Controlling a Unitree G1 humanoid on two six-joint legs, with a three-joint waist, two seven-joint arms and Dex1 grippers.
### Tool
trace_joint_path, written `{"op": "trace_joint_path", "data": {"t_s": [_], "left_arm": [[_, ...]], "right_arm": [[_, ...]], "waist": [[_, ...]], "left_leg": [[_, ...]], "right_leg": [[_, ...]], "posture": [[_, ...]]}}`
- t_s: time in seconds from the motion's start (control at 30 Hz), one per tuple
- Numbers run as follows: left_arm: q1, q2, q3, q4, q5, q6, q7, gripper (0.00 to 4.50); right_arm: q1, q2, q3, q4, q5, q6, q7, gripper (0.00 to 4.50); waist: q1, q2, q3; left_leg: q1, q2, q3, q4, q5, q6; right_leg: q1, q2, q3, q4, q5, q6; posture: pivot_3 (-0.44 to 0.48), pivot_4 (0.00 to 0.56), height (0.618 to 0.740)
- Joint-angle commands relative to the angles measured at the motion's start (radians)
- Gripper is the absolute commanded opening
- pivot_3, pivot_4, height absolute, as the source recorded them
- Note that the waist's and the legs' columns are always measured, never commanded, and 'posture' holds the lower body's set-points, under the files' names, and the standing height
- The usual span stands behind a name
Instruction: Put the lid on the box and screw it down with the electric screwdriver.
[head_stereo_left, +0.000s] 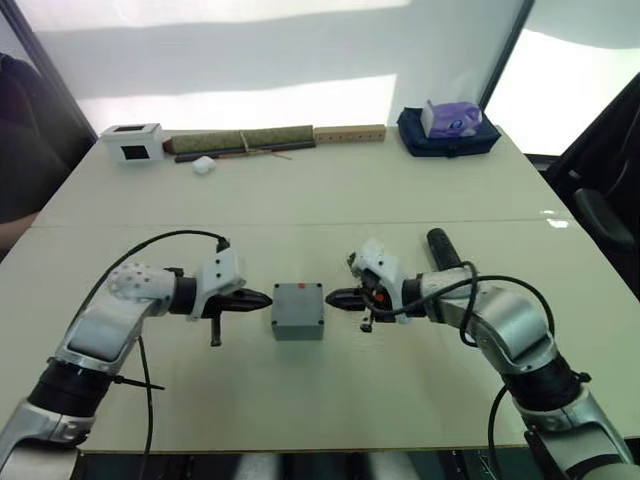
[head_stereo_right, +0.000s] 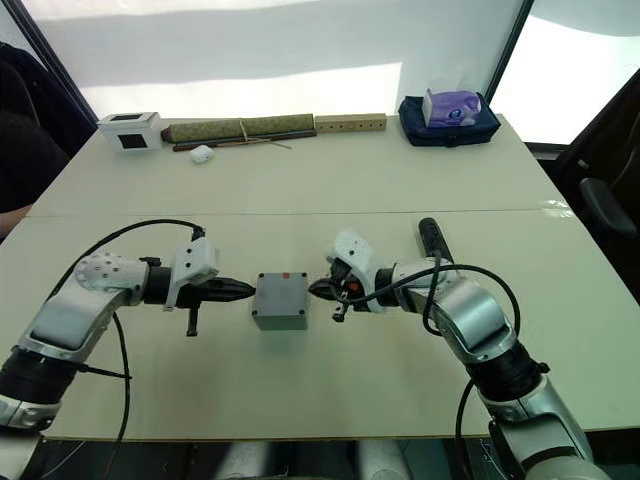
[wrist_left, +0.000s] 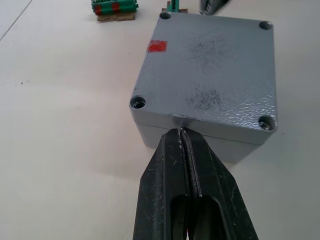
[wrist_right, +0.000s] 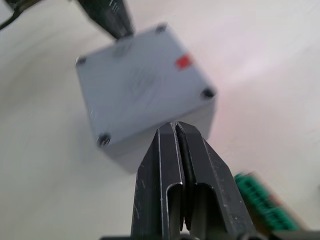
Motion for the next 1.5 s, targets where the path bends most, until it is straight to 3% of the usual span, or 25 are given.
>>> {"op": "trace_joint_path", "data": {"t_s": [0.03, 0.13, 0.3, 0.43, 0.47, 0.87, 1.2, 1.3, 1.5], "left_arm": [[-0.002, 0.023, 0.095, -0.092, -0.086, 0.059, 0.008, 0.00], [-0.020, 0.042, 0.155, -0.159, -0.149, 0.119, 0.021, 0.00], [-0.071, 0.024, 0.155, -0.183, -0.180, 0.158, 0.052, 0.00], [-0.087, 0.019, 0.147, -0.185, -0.184, 0.166, 0.062, 0.00], [-0.088, 0.020, 0.145, -0.184, -0.184, 0.165, 0.062, 0.00], [-0.094, 0.016, 0.131, -0.171, -0.173, 0.156, 0.074, 0.00], [-0.094, 0.011, 0.116, -0.159, -0.162, 0.135, 0.077, 0.00], [-0.088, 0.007, 0.110, -0.158, -0.159, 0.126, 0.076, 0.00], [-0.087, 0.004, 0.109, -0.160, -0.159, 0.124, 0.079, 0.00]], "right_arm": [[0.023, 0.025, -0.120, -0.039, 0.022, -0.077, -0.049, 0.04], [0.007, 0.038, -0.180, 0.033, -0.021, -0.108, -0.134, 0.04], [-0.015, 0.058, -0.164, 0.131, -0.046, -0.081, -0.186, 2.00], [-0.039, 0.096, -0.154, 0.188, -0.038, -0.018, -0.220, 3.82], [-0.044, 0.104, -0.150, 0.196, -0.037, -0.007, -0.225, 3.87], [-0.079, 0.177, -0.113, 0.285, -0.093, 0.052, -0.332, 3.87], [-0.095, 0.181, -0.109, 0.313, -0.111, 0.046, -0.334, 3.87], [-0.096, 0.185, -0.112, 0.315, -0.113, 0.047, -0.335, 3.31], [-0.101, 0.187, -0.111, 0.325, -0.117, 0.040, -0.334, 0.89]], "waist": [[0.000, -0.001, 0.000], [0.001, -0.002, 0.002], [0.001, -0.002, 0.002], [-0.003, -0.002, 0.002], [-0.004, -0.001, 0.002], [-0.001, -0.001, 0.002], [-0.002, -0.001, 0.003], [-0.002, -0.001, 0.003], [-0.002, -0.001, 0.003]], "left_leg": [[0.000, 0.000, 0.000, 0.000, 0.000, 0.000], [0.000, 0.000, 0.000, 0.000, 0.000, 0.000], [0.000, 0.000, 0.000, 0.000, 0.000, 0.000], [0.000, 0.000, 0.000, -0.001, 0.000, 0.000], [0.000, 0.000, 0.000, -0.001, 0.000, 0.000], [0.000, 0.000, 0.000, -0.001, 0.000, 0.000], [0.000, 0.000, 0.000, -0.002, 0.000, 0.000], [0.000, 0.000, 0.000, -0.002, 0.000, 0.000], [0.000, 0.000, 0.000, -0.002, 0.000, 0.000]], "right_leg": [[0.000, 0.000, 0.000, 0.000, 0.000, 0.000], [0.000, 0.000, 0.000, 0.000, 0.000, 0.000], [0.000, 0.000, 0.000, 0.000, 0.000, 0.000], [0.000, 0.000, 0.000, -0.001, 0.000, 0.000], [0.000, 0.000, 0.000, -0.001, 0.000, 0.000], [0.000, 0.000, 0.000, -0.001, 0.000, 0.000], [0.000, 0.001, 0.000, -0.001, 0.000, 0.000], [0.000, 0.001, 0.000, -0.001, 0.000, 0.000], [0.000, 0.001, 0.000, -0.001, 0.000, 0.000]], "posture": [[0.000, 0.150, 0.740], [0.000, 0.150, 0.740], [0.000, 0.150, 0.740], [0.000, 0.150, 0.740], [0.000, 0.150, 0.740], [0.000, 0.150, 0.740], [0.000, 0.150, 0.740], [0.000, 0.150, 0.740], [0.000, 0.150, 0.740]]}}
